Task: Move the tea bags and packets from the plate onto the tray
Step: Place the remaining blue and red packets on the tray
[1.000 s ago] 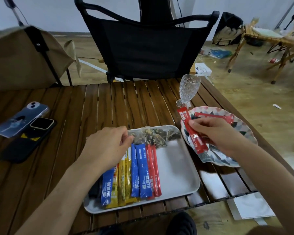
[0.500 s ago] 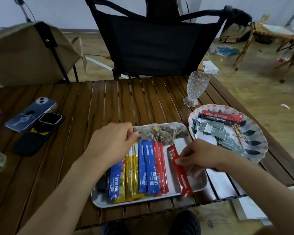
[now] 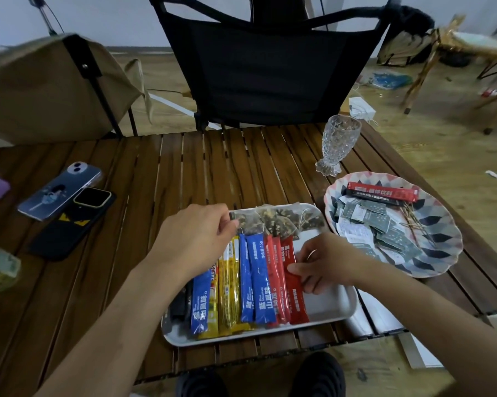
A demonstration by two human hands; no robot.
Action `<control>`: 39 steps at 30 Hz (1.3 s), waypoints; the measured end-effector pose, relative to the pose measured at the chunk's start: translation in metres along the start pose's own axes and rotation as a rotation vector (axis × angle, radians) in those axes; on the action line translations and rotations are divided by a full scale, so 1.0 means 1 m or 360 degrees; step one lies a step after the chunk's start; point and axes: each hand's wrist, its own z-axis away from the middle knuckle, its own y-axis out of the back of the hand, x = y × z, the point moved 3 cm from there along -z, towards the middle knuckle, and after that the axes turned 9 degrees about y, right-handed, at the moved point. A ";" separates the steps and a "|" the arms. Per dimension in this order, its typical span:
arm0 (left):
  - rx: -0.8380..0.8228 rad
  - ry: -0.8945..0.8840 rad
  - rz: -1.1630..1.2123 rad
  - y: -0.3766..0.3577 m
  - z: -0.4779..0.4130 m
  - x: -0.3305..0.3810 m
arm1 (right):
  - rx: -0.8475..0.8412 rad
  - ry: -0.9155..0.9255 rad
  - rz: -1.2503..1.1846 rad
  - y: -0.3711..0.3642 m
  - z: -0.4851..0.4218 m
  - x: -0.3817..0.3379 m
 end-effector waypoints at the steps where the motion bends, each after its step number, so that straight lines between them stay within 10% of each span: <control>1: 0.0003 -0.0001 -0.0002 0.000 0.000 0.000 | 0.0016 0.0011 0.0006 -0.001 0.000 0.000; 17: -0.0065 0.0018 -0.0030 -0.004 -0.002 -0.006 | 0.0046 0.0100 0.0179 0.003 0.004 -0.007; 32: -0.0067 -0.0016 -0.0136 -0.015 -0.007 -0.001 | 0.1411 0.0273 0.0961 0.152 0.009 0.035; 39: -0.0064 -0.0033 -0.0178 -0.019 -0.008 0.005 | 0.1187 0.0245 0.1417 0.157 -0.020 0.061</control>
